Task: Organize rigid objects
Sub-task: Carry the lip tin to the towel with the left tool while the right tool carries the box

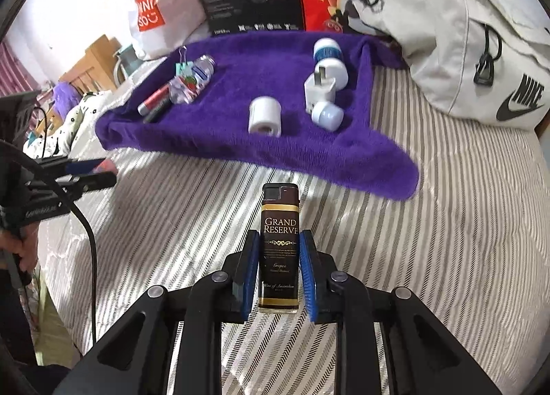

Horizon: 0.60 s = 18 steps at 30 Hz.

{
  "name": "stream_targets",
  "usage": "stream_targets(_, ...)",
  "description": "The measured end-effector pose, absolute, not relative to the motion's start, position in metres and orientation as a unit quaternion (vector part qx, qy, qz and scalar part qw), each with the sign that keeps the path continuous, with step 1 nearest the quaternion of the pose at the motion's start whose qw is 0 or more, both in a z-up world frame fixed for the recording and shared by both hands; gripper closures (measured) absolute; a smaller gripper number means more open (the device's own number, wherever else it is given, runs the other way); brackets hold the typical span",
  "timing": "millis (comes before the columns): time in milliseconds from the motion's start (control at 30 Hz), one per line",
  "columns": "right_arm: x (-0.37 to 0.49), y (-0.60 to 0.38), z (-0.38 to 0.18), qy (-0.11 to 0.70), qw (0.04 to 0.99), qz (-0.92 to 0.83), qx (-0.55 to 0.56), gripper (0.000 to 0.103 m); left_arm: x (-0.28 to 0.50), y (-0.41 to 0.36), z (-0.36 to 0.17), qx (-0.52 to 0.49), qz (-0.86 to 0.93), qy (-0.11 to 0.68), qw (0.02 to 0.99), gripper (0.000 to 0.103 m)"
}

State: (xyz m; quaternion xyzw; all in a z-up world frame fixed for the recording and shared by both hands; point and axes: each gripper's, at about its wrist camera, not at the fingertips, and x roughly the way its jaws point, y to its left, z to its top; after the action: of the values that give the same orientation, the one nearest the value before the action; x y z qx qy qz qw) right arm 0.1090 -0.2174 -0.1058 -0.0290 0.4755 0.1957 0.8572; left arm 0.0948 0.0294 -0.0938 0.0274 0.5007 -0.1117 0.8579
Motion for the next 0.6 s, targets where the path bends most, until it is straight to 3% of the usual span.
stream_targets(267,0.124,-0.215,-0.083,0.457,0.864,0.209,-0.033,0.079,0.126,0.027,-0.071,0.018,-0.119,0.483,0.867,0.068)
stream_targets(600,0.159,-0.209,-0.066,0.441,0.870,0.219,-0.025,0.079,0.171,0.024,-0.082,-0.008,-0.127,0.491,0.862,0.068)
